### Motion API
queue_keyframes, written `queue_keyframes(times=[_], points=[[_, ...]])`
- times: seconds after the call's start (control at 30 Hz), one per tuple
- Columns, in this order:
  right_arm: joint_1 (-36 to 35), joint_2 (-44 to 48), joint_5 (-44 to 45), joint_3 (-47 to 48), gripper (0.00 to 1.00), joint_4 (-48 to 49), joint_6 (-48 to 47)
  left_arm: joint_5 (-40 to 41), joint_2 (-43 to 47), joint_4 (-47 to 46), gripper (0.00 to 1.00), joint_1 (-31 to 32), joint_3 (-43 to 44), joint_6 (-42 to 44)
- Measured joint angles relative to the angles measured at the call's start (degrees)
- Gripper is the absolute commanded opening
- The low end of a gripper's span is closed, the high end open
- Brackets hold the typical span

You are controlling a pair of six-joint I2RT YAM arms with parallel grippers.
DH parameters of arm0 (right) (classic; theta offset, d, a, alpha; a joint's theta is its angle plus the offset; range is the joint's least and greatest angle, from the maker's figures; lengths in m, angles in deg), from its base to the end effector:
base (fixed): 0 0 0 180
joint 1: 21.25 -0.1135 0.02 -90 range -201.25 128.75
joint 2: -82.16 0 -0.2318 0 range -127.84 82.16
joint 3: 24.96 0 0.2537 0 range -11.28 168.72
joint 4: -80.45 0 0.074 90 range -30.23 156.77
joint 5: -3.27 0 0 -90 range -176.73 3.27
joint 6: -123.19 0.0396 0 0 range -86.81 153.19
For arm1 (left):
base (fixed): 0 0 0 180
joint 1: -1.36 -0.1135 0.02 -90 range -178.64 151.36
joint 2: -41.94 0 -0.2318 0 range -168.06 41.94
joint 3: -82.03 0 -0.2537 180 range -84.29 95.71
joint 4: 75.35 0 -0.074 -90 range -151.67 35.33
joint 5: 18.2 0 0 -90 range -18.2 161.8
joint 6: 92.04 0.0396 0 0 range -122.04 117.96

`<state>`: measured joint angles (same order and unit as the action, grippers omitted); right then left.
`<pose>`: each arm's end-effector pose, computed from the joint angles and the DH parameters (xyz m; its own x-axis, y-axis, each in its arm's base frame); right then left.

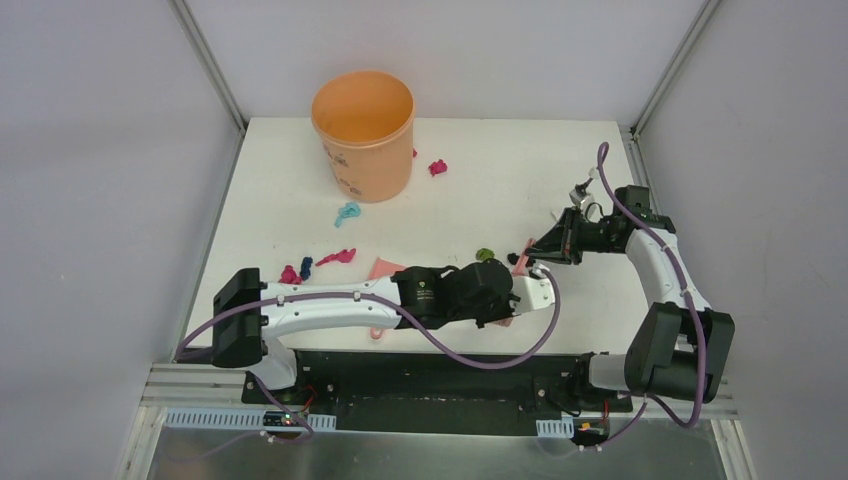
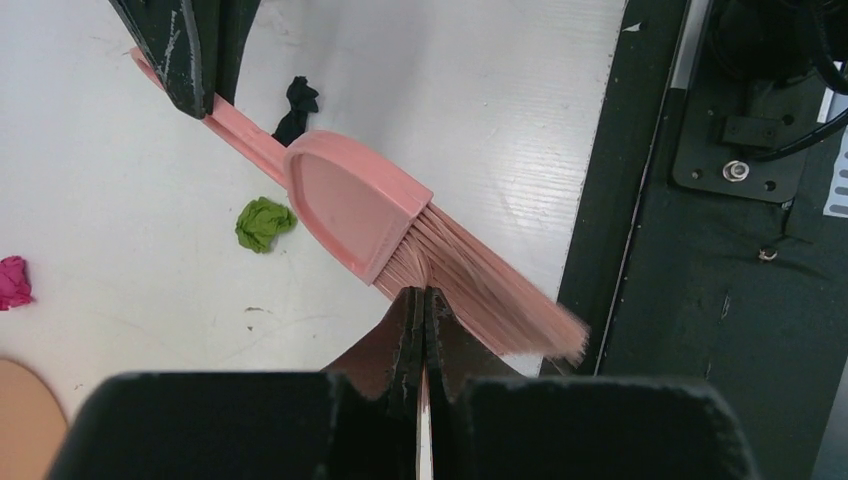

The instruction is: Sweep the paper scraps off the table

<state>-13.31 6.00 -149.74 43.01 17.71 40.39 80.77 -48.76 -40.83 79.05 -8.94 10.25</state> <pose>0.2482 0.0010 0.2155 -0.9570 0.1909 -0.2186 -0.1066 0.4695 0.8765 0.0844 -0.3579 0.2711 0.0767 0.6347 -0.7690 0.9435 0.2031 0.2617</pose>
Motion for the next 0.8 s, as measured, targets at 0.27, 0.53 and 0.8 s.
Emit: queue_keyframes(times=[0.27, 0.53, 0.8], points=[[0.00, 0.07, 2.21, -0.02, 0.00, 0.42, -2.86, -0.22, -0.70, 2.27, 0.92, 0.17, 0.59, 0.15], [-0.24, 11.54, -5.38, -3.91, 0.00, 1.42, -15.13, -18.91, 10.99, 5.99, 0.94, -8.33, -2.19, -4.20], [-4.07, 21.70, -18.08, -3.98, 0.00, 1.31, -22.40, -34.84, 19.58, -3.65, 0.89, -20.37, -9.01, -11.08]])
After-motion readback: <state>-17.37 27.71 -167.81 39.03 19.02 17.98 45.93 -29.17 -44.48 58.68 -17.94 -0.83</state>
